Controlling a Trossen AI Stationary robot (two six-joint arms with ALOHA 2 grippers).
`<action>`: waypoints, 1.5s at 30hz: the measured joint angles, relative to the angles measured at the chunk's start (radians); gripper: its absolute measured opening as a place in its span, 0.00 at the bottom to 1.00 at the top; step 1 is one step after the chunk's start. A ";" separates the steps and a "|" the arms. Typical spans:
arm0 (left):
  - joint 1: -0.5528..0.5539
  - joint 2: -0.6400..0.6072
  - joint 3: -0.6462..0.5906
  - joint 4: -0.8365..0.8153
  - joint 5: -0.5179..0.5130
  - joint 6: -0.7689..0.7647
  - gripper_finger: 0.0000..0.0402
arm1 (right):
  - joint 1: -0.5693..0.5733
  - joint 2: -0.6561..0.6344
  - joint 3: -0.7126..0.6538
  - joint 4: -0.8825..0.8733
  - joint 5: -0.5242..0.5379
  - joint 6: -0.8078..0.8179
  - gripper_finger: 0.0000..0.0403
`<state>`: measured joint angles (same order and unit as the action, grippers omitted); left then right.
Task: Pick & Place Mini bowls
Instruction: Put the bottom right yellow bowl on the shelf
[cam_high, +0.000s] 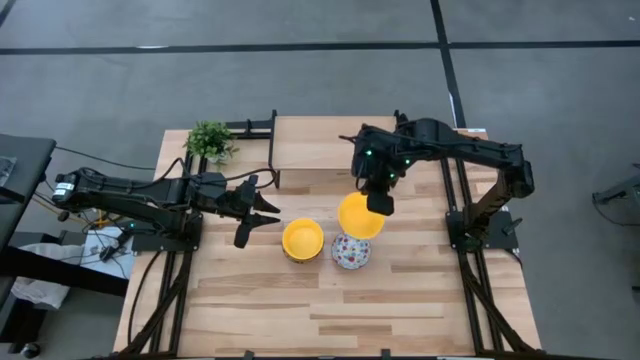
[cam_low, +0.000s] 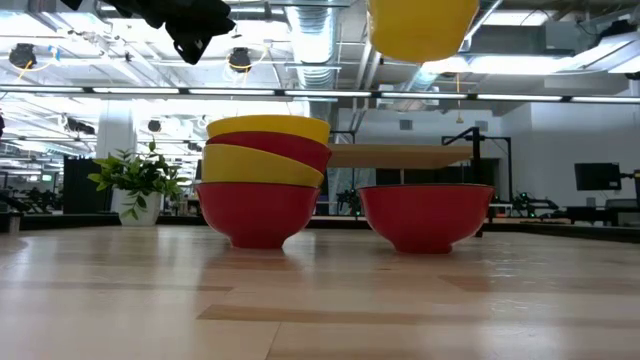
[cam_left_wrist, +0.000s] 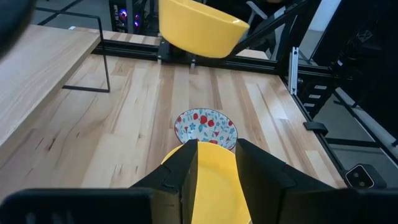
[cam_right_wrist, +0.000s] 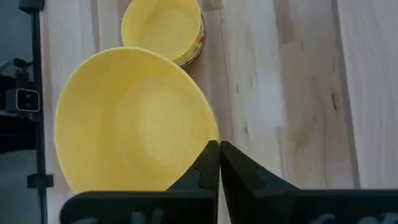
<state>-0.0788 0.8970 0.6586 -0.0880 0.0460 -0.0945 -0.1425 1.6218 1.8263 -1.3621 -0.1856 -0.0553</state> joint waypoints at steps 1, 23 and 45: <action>0.000 0.000 0.000 0.000 0.000 0.000 0.27 | -0.008 0.000 0.000 0.000 0.000 -0.005 0.00; 0.000 0.000 0.000 0.003 0.000 -0.072 0.27 | -0.589 0.003 0.000 0.035 0.002 -0.010 0.00; 0.000 0.000 0.000 0.093 -0.364 -0.050 0.27 | -0.656 0.003 0.000 0.064 -0.002 0.057 0.00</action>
<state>-0.0788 0.8967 0.6586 0.0049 -0.3182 -0.1444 -0.7982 1.6249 1.8259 -1.2980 -0.1875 0.0019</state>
